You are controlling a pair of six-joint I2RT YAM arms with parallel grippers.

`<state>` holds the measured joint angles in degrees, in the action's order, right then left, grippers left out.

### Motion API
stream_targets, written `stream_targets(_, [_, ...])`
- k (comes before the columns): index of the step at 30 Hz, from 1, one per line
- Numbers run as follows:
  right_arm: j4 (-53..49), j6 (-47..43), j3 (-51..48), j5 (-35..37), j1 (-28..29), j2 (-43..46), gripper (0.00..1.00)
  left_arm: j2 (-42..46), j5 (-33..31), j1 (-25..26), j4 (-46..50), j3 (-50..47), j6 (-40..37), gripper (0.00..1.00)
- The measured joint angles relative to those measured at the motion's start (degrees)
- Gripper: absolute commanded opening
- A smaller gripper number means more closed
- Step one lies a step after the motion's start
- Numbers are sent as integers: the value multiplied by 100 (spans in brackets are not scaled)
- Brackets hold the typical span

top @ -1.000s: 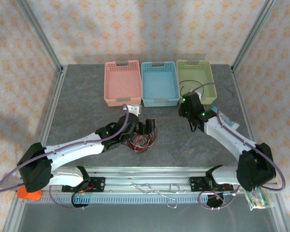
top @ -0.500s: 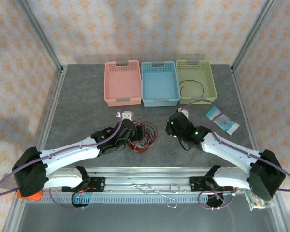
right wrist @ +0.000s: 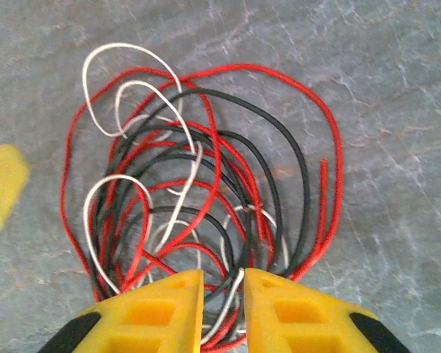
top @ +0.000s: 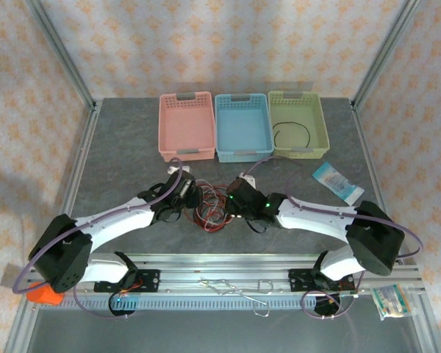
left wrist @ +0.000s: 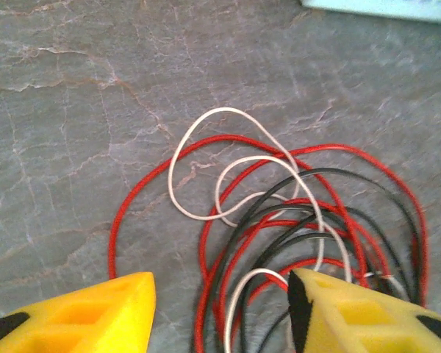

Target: Untangle the cables

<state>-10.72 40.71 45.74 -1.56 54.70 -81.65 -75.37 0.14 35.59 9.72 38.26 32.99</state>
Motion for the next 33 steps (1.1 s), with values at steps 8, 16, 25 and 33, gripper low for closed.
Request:
stream_targets(8, [133,44,0,42,2,302,18,-629,151,-378,-11,323,-501,49])
stream_targets(16, [87,63,0,345,2,782,18,-1141,203,-457,0,671,-933,49])
stream_targets(25, [-129,61,2,457,2,789,18,-1661,44,-533,15,1139,-1178,49])
stream_targets(33, [-186,63,2,466,0,822,18,-2028,42,-533,17,1272,-1283,46])
